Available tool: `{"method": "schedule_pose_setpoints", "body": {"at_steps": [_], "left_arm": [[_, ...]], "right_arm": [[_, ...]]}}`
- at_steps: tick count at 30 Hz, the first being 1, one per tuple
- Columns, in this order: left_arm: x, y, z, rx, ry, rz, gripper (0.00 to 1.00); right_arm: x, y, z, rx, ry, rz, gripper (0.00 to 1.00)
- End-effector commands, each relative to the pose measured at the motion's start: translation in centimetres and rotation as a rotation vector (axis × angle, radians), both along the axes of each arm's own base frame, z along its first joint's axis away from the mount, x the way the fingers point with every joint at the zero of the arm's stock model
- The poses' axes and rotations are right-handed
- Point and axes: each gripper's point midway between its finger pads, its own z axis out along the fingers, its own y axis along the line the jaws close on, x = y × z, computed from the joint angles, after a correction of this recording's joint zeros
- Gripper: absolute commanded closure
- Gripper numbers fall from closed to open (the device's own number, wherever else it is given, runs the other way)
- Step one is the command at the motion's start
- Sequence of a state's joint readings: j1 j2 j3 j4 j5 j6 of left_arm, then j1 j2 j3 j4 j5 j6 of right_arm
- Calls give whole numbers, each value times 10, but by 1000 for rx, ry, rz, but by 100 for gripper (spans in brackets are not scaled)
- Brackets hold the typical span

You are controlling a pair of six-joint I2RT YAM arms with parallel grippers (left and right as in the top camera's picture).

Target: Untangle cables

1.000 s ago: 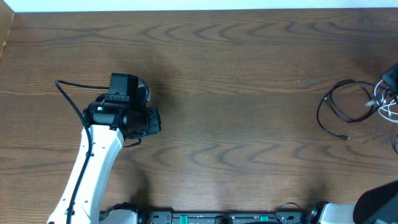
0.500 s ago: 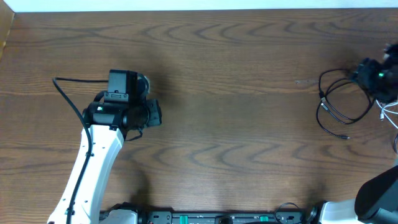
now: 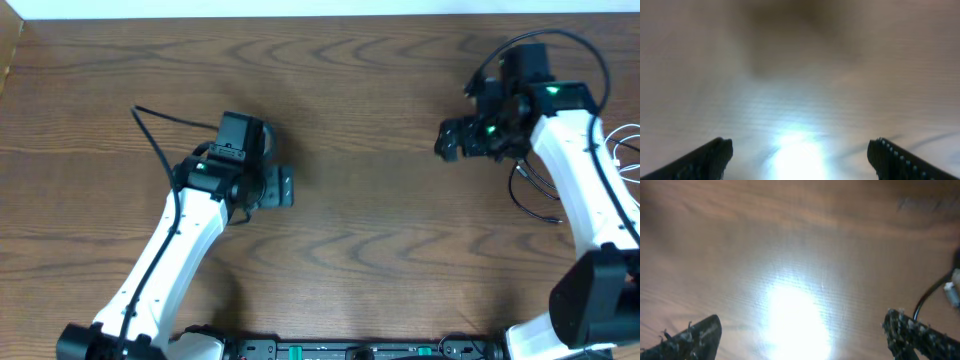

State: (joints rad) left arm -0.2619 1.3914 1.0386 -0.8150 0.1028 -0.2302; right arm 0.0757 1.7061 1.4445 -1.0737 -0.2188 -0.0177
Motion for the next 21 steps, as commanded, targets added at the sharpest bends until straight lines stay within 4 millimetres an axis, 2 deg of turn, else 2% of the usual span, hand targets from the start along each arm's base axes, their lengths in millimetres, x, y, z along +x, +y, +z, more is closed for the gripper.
{"method": "schedule_pose_setpoints", "body": {"at_steps": [1, 4, 8, 15, 18, 21], "left_arm": [[-13, 38, 4, 155, 71, 104, 8], [-34, 50, 15, 160, 138, 151, 8], [-42, 52, 34, 143, 65, 141, 8], [-57, 52, 65, 74, -174, 124, 7], [-66, 42, 75, -9, -315, 55, 7], [-77, 45, 84, -37, -456, 69, 7]], "right_arm": [[-12, -11, -6, -78, 58, -25, 1], [-24, -12, -2, -81, 93, -48, 1], [-34, -18, 8, -102, 71, -77, 1], [-57, -27, 24, -108, -104, -137, 1], [-70, -29, 33, -88, -242, -151, 1], [-86, -32, 47, -73, -383, -163, 1]]}}
